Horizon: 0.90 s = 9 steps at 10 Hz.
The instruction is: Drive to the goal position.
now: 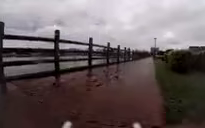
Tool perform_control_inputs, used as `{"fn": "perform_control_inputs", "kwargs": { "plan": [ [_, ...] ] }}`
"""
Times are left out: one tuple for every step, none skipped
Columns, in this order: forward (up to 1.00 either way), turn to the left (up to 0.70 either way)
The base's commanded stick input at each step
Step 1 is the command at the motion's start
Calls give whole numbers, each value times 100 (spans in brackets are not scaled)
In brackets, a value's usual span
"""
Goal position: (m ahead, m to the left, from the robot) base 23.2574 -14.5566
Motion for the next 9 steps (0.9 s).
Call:
{"fn": "perform_control_inputs", "kwargs": {
  "plan": [
    [70, -35],
    [70, -35],
    [70, -35],
    [70, -35],
    [70, -34],
    [70, 0],
    [70, 0],
    [70, 0],
    [70, 0]
  ]
}}
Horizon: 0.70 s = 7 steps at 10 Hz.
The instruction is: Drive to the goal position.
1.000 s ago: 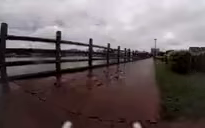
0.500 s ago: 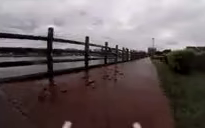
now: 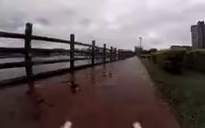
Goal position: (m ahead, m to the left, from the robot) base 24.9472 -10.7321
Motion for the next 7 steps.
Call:
{"fn": "perform_control_inputs", "kwargs": {
  "plan": [
    [70, 0],
    [70, 0],
    [70, 0],
    [70, 0],
    [70, 0],
    [70, 0],
    [70, 0]
  ]
}}
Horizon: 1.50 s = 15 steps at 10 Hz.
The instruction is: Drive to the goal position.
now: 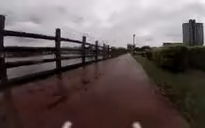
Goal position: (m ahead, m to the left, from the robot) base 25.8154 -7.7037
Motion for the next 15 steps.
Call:
{"fn": "perform_control_inputs", "kwargs": {
  "plan": [
    [70, 0],
    [70, 0],
    [70, -32],
    [70, -35],
    [70, -35],
    [70, -35],
    [70, -30],
    [70, -9],
    [70, 1],
    [70, 0],
    [70, 0],
    [70, 0],
    [70, 0],
    [70, 0],
    [70, 0]
  ]
}}
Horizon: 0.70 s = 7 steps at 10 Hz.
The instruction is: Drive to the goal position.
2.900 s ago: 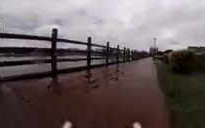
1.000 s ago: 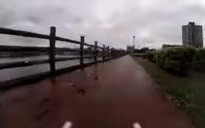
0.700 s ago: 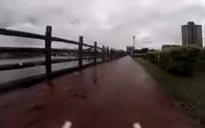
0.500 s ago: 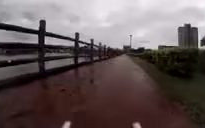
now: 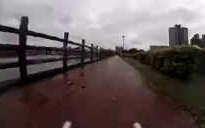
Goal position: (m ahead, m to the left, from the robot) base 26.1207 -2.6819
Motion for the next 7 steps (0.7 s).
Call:
{"fn": "perform_control_inputs", "kwargs": {
  "plan": [
    [70, 0],
    [70, 0],
    [70, 0],
    [70, -1],
    [70, -8],
    [70, -33],
    [70, -35]
  ]
}}
